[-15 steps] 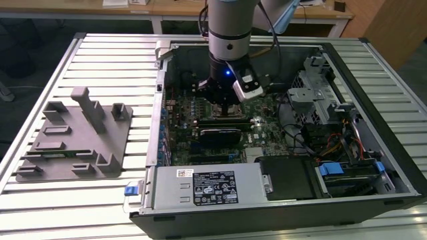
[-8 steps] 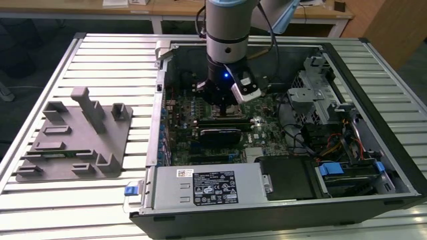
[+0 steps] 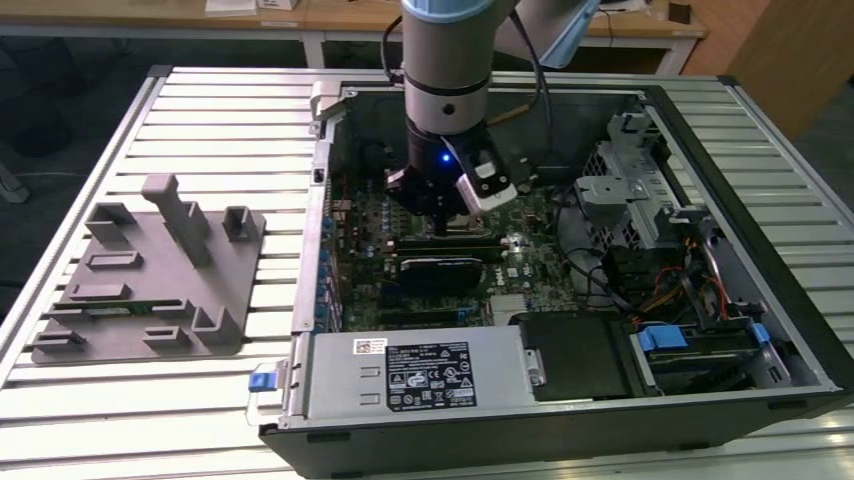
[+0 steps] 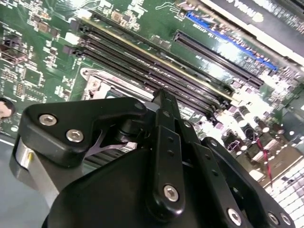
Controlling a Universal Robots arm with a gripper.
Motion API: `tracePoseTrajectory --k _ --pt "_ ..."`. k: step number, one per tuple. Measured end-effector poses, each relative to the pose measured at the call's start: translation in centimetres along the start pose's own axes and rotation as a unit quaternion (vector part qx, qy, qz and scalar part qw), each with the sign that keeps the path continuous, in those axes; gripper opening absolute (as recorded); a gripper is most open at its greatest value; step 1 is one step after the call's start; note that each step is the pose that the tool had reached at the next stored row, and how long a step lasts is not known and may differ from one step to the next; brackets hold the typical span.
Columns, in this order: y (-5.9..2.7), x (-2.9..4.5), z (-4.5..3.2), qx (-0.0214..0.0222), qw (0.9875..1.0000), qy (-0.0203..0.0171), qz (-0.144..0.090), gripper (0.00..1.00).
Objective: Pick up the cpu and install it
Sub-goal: 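Install the second cpu locking lever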
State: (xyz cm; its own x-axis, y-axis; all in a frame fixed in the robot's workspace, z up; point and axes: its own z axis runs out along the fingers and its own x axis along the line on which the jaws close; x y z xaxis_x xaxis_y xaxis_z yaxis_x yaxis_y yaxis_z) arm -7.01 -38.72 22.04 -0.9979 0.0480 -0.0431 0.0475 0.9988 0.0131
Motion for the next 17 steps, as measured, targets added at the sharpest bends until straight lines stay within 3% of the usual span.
tracePoseTrajectory --k 4,7,11,17 --pt "-0.34 0.42 0.14 -0.0007 1.0000 0.0001 -0.008 0.11" --pt "-0.53 0.65 0.30 -0.0038 0.9999 0.0004 -0.015 0.11" --pt "-0.72 0.96 0.58 -0.0121 0.9997 0.0007 -0.023 0.11" --pt "-0.92 1.46 1.10 -0.0294 0.9990 0.0015 -0.035 0.11"
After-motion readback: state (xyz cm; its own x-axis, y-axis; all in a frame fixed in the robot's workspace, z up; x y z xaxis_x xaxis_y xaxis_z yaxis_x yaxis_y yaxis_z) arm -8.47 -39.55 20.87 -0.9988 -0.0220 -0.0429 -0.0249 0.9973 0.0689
